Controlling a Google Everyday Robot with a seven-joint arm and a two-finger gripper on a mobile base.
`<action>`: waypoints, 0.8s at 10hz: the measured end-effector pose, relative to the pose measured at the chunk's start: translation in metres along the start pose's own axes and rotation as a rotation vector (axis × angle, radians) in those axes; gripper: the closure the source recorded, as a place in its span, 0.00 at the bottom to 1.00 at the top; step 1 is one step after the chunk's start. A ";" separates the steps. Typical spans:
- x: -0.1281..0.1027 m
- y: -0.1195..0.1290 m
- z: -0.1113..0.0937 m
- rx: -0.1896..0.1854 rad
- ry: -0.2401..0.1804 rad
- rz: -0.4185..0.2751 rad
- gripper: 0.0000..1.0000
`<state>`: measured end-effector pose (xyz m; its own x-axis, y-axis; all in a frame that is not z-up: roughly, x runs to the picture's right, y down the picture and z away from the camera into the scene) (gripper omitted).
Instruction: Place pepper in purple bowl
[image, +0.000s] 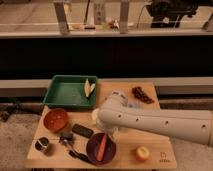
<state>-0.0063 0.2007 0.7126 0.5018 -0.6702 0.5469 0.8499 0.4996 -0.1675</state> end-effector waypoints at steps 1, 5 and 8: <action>0.000 0.000 0.000 0.000 0.000 0.000 0.20; 0.000 0.000 0.000 0.000 0.000 0.000 0.20; 0.000 0.000 0.000 0.000 0.000 0.000 0.20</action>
